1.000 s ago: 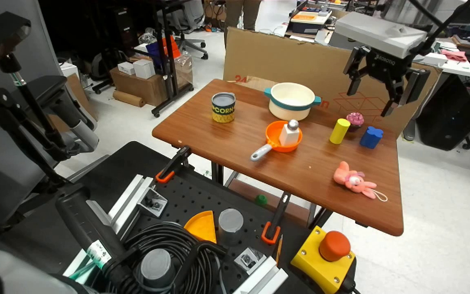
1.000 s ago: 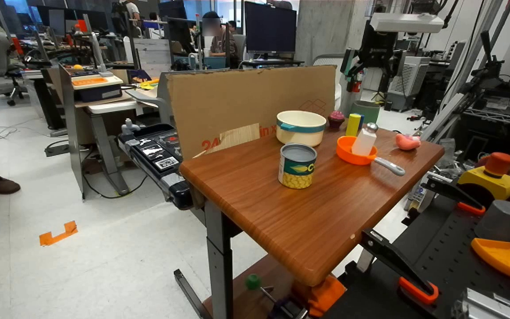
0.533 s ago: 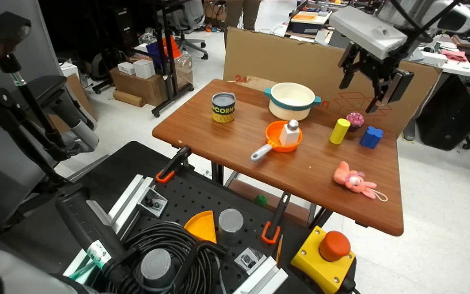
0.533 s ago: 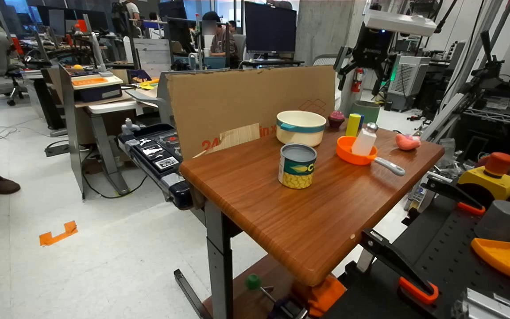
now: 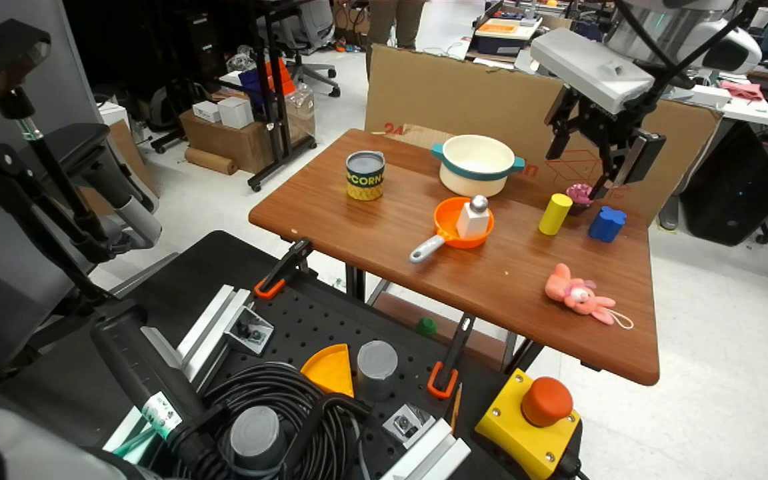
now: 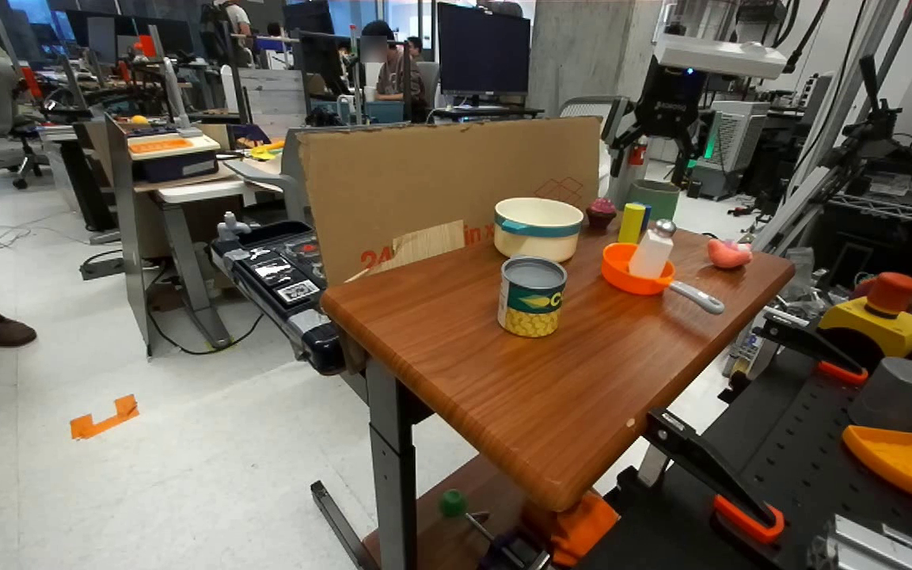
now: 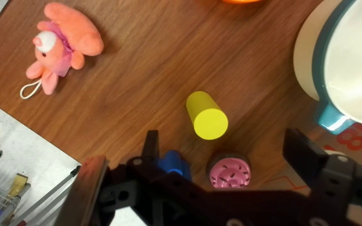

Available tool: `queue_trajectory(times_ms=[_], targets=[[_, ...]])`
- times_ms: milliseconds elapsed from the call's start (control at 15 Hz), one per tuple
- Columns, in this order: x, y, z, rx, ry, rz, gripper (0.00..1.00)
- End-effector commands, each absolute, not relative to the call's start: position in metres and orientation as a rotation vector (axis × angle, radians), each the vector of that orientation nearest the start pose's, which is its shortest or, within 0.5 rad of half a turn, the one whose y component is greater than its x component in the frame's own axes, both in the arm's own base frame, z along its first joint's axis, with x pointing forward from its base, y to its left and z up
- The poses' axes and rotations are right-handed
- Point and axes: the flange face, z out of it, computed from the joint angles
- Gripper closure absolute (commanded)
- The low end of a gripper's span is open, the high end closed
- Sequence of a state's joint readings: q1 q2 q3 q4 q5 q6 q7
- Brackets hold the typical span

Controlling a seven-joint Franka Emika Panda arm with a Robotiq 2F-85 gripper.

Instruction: Put the yellow cylinder inside the pot

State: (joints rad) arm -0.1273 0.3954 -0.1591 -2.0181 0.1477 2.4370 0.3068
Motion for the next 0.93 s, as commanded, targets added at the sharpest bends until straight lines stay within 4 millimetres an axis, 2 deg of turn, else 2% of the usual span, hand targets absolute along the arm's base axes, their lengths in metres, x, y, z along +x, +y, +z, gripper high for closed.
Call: queue_trajectory(times_ms=[0, 467, 867], targets=[[0.578, -0.172, 0.249, -2.93, 1.061, -0.03, 0.0], [0.575, -0.177, 0.241, -2.956, 1.089, -0.04, 0.0], [0.572, -0.182, 0.231, -2.975, 1.143, 0.038, 0.0]])
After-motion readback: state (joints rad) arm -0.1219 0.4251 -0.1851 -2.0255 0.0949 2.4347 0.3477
